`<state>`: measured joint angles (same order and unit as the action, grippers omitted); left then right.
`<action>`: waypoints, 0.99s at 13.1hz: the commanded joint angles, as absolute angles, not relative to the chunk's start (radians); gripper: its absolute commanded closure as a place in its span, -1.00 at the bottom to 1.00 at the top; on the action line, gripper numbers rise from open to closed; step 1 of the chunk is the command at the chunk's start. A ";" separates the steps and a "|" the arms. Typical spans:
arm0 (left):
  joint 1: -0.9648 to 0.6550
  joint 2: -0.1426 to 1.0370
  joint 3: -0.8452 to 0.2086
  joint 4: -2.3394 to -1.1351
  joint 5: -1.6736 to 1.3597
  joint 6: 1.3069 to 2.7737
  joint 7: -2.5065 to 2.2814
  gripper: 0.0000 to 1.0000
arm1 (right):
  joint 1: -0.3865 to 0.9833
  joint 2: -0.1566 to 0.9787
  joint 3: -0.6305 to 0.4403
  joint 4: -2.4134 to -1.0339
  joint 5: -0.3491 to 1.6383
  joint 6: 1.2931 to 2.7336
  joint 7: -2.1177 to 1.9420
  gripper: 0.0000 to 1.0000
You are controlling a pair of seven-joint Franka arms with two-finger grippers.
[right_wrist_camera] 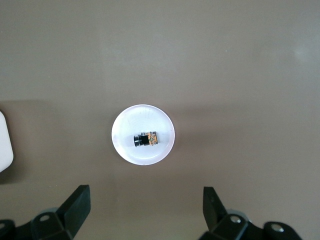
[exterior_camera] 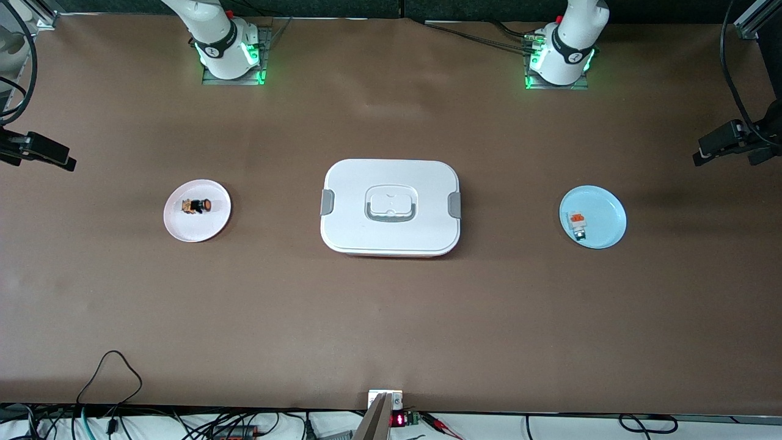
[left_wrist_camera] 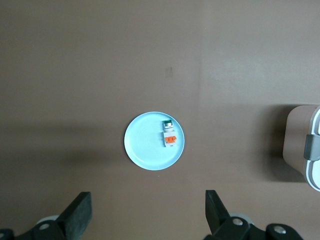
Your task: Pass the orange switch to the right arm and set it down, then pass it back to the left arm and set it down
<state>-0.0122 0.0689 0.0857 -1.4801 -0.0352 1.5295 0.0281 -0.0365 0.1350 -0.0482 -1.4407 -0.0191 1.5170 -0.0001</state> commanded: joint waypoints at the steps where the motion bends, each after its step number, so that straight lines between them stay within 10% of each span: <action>1: -0.006 0.081 0.084 -1.451 -0.044 1.506 0.055 -1.00 | -0.040 0.114 -0.044 -1.437 -0.005 1.500 -0.012 -1.00; 13: -0.021 0.112 0.074 -1.453 -0.058 1.457 0.045 -1.00 | -0.037 0.149 -0.043 -1.437 -0.005 1.512 -0.006 -1.00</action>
